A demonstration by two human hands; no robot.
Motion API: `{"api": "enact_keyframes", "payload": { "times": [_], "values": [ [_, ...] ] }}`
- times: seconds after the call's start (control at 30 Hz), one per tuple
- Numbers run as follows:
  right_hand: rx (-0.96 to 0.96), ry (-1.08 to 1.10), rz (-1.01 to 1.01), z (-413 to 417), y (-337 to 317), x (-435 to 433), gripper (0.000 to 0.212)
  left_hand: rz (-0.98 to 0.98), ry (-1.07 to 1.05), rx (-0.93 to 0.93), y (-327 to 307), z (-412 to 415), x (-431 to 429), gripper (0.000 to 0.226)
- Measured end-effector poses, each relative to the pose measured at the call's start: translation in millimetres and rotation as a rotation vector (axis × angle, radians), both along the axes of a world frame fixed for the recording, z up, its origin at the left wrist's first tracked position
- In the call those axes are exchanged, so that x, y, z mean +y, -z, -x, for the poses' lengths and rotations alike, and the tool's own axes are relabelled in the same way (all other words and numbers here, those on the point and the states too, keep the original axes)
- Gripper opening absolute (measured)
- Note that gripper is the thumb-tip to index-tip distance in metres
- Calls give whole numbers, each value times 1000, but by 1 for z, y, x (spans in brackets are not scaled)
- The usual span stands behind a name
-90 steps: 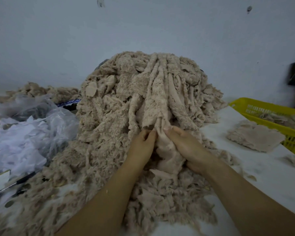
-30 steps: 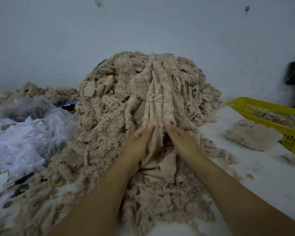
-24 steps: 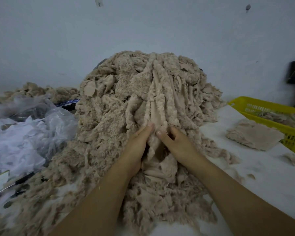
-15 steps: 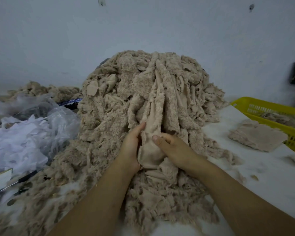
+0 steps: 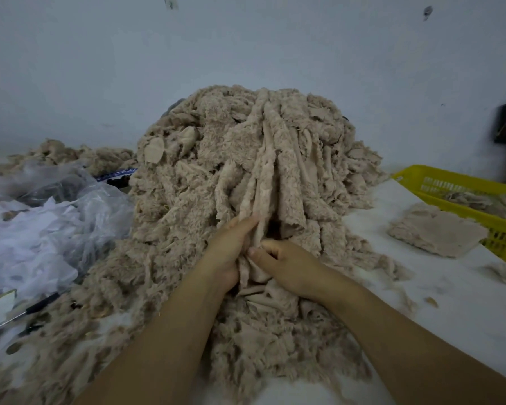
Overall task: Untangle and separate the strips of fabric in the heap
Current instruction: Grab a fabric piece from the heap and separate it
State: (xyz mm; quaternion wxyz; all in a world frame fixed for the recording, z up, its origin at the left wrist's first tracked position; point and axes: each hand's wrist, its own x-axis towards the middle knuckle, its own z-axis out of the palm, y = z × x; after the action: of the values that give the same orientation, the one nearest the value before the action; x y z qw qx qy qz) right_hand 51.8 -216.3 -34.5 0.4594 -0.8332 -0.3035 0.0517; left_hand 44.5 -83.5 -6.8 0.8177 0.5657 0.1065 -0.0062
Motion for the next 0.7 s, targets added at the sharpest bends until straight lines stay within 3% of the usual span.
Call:
{"api": "enact_keyframes", "payload": {
  "times": [0.1, 0.23, 0.53, 0.6, 0.7],
  "values": [
    [-53, -50, 88, 3, -3, 5, 44, 57, -33, 68, -2, 0, 3, 26],
    [-29, -118, 141, 7, -12, 5, 43, 193, -29, 104, -5, 3, 3, 23],
    [86, -203, 151, 12, -7, 2, 45, 590, 8, 2, -7, -3, 12, 29],
    [130, -142, 86, 12, -3, 4, 45, 418, -50, -64, -9, -5, 10, 26],
    [233, 41, -197, 3, -3, 4, 54, -274, -222, -177, -6, 0, 6, 27]
  ]
}}
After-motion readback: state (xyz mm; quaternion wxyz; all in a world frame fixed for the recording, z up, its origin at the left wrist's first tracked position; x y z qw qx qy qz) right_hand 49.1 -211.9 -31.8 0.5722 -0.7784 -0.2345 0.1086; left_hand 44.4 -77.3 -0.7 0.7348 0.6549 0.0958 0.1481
